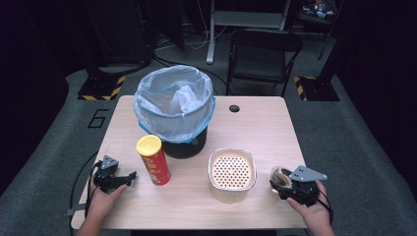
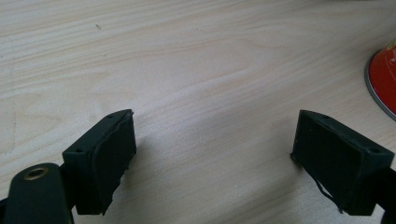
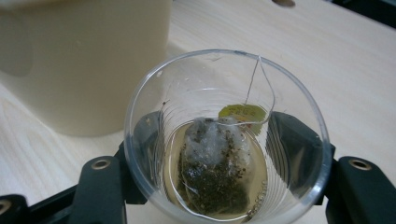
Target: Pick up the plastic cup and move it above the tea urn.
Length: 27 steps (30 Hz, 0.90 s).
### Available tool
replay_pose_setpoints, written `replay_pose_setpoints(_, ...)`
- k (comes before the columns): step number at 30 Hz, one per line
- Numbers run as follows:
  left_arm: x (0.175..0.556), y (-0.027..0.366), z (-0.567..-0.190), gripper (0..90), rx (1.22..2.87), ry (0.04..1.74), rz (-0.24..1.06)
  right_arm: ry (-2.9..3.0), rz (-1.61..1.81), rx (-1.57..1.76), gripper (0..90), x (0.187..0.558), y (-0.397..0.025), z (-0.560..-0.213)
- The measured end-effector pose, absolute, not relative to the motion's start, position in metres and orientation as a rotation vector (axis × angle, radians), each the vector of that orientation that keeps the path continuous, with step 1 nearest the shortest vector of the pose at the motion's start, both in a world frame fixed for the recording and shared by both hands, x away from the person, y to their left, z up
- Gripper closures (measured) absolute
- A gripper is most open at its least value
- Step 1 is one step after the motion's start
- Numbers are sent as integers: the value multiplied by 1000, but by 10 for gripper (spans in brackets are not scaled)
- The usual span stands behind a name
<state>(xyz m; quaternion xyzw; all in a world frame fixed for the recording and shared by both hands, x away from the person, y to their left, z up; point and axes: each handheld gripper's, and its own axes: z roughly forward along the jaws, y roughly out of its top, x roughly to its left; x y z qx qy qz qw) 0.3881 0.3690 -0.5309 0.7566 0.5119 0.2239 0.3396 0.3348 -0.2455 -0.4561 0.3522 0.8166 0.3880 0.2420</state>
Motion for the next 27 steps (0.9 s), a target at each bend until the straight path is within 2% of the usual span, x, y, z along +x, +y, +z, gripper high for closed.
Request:
replay_pose_setpoints(13,388,369,-531,132,1970,1332,584,2250,1077,796,373,385,-221,-414)
replay_pose_setpoints(27,388,369,-531,132,1970,1331,586,2277,1186,748,372,428,-218,-390)
